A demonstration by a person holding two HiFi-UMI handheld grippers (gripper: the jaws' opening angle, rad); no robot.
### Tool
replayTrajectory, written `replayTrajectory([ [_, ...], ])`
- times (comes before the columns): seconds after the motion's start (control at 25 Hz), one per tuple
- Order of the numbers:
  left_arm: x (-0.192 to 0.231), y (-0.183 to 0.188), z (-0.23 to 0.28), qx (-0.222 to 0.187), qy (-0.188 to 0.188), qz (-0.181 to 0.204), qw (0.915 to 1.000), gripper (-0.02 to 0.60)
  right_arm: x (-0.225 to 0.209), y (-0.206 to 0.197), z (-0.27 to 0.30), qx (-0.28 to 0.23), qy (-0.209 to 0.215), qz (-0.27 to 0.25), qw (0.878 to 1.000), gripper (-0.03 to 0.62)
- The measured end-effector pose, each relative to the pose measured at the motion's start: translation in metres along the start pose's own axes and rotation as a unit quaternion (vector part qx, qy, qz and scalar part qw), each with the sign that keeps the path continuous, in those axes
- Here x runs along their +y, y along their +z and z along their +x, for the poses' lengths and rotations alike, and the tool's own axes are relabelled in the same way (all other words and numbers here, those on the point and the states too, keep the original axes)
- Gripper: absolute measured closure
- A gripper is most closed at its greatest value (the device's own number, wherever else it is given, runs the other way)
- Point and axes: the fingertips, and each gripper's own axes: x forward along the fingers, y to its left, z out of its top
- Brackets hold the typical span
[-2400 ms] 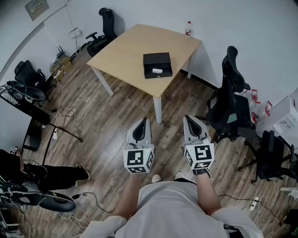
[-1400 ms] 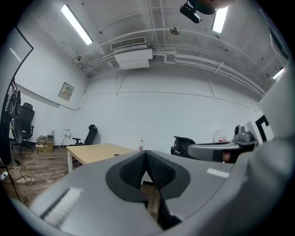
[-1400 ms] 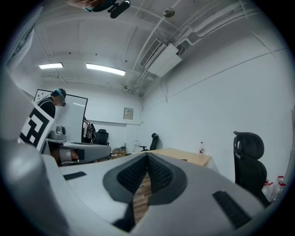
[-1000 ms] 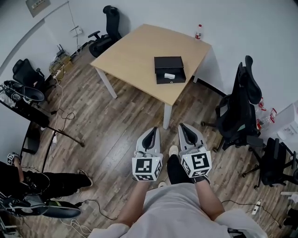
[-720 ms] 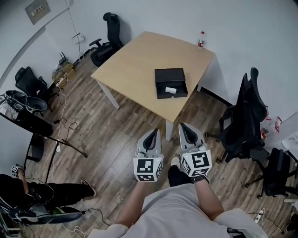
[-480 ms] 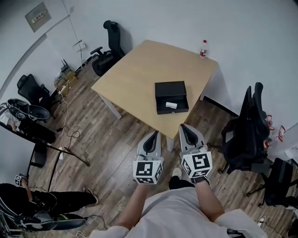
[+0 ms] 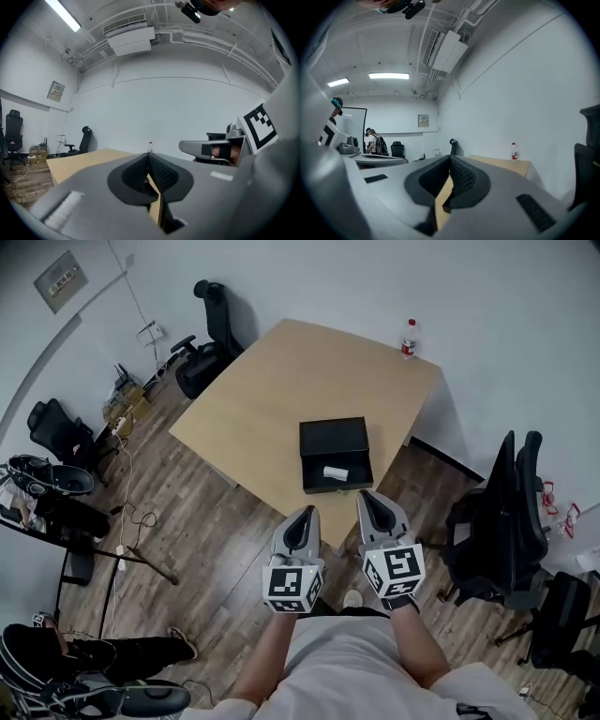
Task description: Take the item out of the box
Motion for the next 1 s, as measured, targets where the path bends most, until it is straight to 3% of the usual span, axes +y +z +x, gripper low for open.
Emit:
replayTrajectory([
  [0.36, 0.038, -0.022, 0.061, 0.007, -0.014, -0.024, 0.9996, 0.574, -0.025, -0.041, 0.054, 0.053, 0.006, 0.004, 0.999, 0.582],
  [0.6, 0.063, -0.022, 0.125, 0.001, -0.04, -0.006, 0.9992, 0.574, -0.049, -0.049, 0.111, 0.073, 0.004, -0.014, 0.997, 0.582],
  [1.0, 0.102, -0.042, 0.191, 0.019, -0.074, -0.015, 0.997, 0.574, -0.065, -0.095, 0.183, 0.164, 0.027, -0.05, 0.985, 0.58],
])
